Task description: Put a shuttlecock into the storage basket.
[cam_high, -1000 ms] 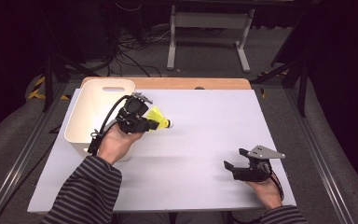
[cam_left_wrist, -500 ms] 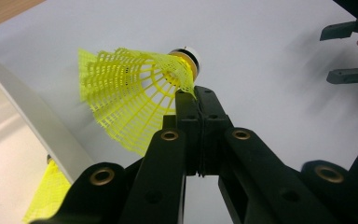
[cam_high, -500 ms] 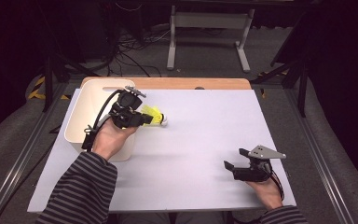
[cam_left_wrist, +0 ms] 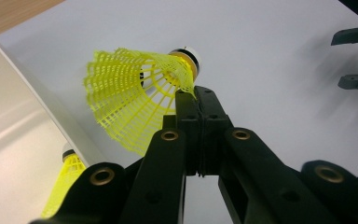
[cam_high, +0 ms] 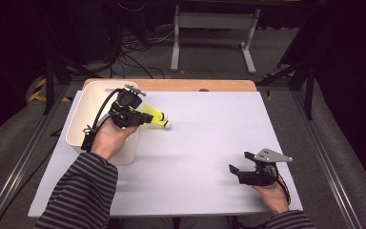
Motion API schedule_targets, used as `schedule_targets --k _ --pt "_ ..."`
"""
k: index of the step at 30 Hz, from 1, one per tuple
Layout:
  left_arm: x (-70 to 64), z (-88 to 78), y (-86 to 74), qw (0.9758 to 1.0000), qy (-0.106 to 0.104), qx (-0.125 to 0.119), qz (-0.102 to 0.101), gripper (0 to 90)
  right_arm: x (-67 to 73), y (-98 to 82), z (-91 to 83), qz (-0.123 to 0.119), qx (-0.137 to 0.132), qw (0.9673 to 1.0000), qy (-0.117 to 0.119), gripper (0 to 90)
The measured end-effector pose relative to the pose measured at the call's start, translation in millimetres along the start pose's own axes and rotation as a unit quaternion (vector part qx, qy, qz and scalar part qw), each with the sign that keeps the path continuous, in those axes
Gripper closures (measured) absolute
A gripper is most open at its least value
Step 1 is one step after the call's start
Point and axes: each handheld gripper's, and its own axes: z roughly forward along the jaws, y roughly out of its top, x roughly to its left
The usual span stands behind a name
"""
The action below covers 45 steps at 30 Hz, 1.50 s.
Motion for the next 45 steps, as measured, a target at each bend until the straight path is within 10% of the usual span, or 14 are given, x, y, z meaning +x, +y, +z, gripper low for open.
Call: schedule_targets --k 45 --pt "23.6 -27.4 0.6 0.9991 0.026 -0.021 -0.028 89.8 -0.9 -0.2 -0.8 0.003 -0.002 1.0000 0.001 17.2"
